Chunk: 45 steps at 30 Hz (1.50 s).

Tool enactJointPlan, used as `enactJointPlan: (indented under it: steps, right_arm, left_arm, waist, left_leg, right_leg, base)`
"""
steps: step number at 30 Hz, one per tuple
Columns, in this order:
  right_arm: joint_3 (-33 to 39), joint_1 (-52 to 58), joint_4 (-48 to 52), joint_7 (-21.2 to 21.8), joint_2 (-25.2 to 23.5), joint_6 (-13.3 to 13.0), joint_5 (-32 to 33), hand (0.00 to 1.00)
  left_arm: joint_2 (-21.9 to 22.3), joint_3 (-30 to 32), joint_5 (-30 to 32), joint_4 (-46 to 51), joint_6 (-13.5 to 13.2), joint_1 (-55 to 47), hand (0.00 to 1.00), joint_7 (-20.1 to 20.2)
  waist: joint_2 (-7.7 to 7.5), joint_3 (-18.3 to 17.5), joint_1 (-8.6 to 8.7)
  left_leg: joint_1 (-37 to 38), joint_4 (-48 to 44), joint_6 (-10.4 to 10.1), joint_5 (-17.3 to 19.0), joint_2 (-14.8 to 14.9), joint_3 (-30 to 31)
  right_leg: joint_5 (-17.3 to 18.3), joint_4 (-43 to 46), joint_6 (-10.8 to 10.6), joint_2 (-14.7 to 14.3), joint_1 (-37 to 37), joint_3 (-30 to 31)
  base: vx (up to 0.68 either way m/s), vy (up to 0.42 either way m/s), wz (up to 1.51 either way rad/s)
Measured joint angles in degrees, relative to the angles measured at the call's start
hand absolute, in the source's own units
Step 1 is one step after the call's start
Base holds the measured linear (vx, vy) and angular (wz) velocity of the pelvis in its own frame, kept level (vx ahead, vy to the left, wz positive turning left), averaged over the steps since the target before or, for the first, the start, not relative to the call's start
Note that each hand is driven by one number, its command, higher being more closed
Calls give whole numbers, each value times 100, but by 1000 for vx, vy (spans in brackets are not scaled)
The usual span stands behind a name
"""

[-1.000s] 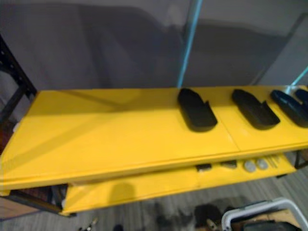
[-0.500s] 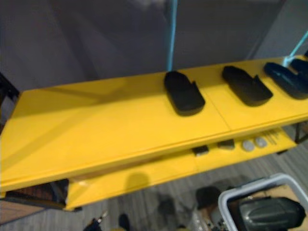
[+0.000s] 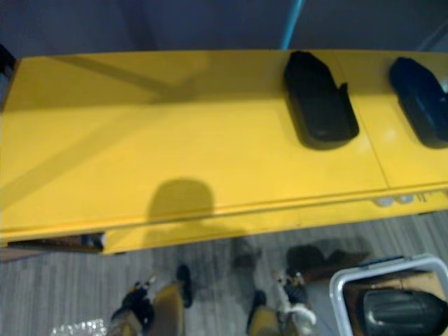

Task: Walk over and take plastic housings, then place them on the shelf

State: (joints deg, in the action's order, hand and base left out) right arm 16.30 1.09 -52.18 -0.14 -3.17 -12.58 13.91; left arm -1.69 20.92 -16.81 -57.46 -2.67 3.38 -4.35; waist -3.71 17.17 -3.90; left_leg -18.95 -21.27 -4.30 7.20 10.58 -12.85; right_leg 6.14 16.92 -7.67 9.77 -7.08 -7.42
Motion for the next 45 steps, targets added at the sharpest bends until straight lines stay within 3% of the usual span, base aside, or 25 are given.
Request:
enactJointPlan:
  steps: [3, 11, 18, 22, 24, 26, 27, 29, 31, 34, 35, 38, 45]
  right_arm:
    - [-59, 12, -5, -2, -20, 0, 0, 0]
    - [-57, 51, -5, -147, -24, -1, 230, 0]
    - [35, 351, -118, -95, -21, -17, 204, 0]
    - [84, 463, -128, 15, -23, -14, 79, 0]
    - [99, 507, -144, 45, -44, -9, -41, 0]
    - [89, 547, -239, 47, -80, -8, -128, 0]
    - [61, 571, -283, 45, -121, -3, -131, 0]
    - [33, 537, -307, 44, -92, 14, -147, 0]
    - [-30, 528, -341, 43, -21, 87, -139, 0]
    - [-176, 362, -352, 38, 41, 173, -125, 0]
    - [-255, 299, -354, 38, 52, 174, -126, 0]
    - [-460, -166, -362, 17, 62, 177, -125, 0]
    - [-697, -353, -287, -126, 107, 161, -5, 0]
  left_arm:
    - [-17, -152, 55, -8, -46, 0, 0, -49]
    - [-9, -376, 626, -70, -7, 11, 0, -49]
    - [22, -607, 906, -463, 184, -28, 0, 305]
    - [122, -884, 900, -464, 184, -33, 0, 356]
    - [178, -894, 872, -462, 189, -21, 0, 382]
    - [168, -940, 852, -455, 194, -54, 0, 410]
    - [142, -942, 826, -455, 200, -68, 0, 409]
    - [182, -973, 810, -451, 239, -89, 0, 407]
    - [200, -979, 767, -387, 236, -124, 0, 394]
    - [172, -977, 576, -180, 221, -109, 0, 306]
    - [145, -977, 542, -151, 212, -63, 0, 288]
    - [67, -956, 533, -64, 198, 128, 0, 262]
    - [109, -824, 552, -2, 289, 148, 0, 236]
  waist:
    - [12, 1, -27]
    - [68, -88, -82]
    - [209, -652, -31]
    - [182, -933, 8]
    - [165, -944, 12]
    - [115, -987, 13]
    - [44, -1027, 17]
    - [96, -1018, 111]
    - [118, -956, 144]
    - [78, -867, 139]
    - [25, -785, 131]
    - [150, -315, 121]
    - [182, -259, 90]
  left_leg:
    - [87, 141, 31, -71, -7, -25]
    - [465, 590, 56, -224, -91, -208]
    - [1247, 1730, -8, -746, -137, -801]
    - [1659, 2590, -46, -1193, -271, -1062]
    - [1738, 2636, -57, -1227, -284, -1089]
    - [1829, 2640, -80, -1243, -345, -1090]
    - [1851, 2641, -108, -1271, -426, -1059]
    - [1876, 2640, -124, -1337, -430, -842]
    - [1774, 2627, -108, -1423, -419, -456]
    - [1320, 2455, -101, -1591, -403, -126]
    - [1168, 2323, -101, -1590, -391, -55]
    - [666, 1957, -116, -1602, -283, 139]
    - [532, 1871, -102, -1592, -335, 111]
  right_leg:
    - [-118, 169, 113, 17, -102, 6]
    - [-327, 216, 132, 53, -82, 44]
    - [-811, -782, 152, -88, 287, 243]
    - [-885, -1125, 134, -112, 339, 275]
    - [-870, -1267, 147, -107, 470, 261]
    - [-691, -1356, 199, -51, 621, 200]
    - [-421, -1345, 95, 46, 683, 25]
    - [-263, -1161, 43, 40, 728, -152]
    - [184, -553, 70, 81, 681, -523]
    - [492, 210, 186, 159, 160, -664]
    - [542, 362, 200, 162, 47, -668]
    - [675, 790, 262, 139, -339, -815]
    - [951, 1162, 220, 280, -559, -821]
  base:
    - [3, 20, -3]
    - [5, -9, -6]
    - [24, -55, -37]
    - [-35, -51, -29]
    - [-71, -44, -9]
    - [-83, -58, 0]
    - [-84, -44, 15]
    - [-128, -51, 53]
    - [-165, -80, 96]
    - [-139, -68, 65]
    - [-218, -85, 55]
    - [-185, -71, 26]
    - [-11, -29, 7]
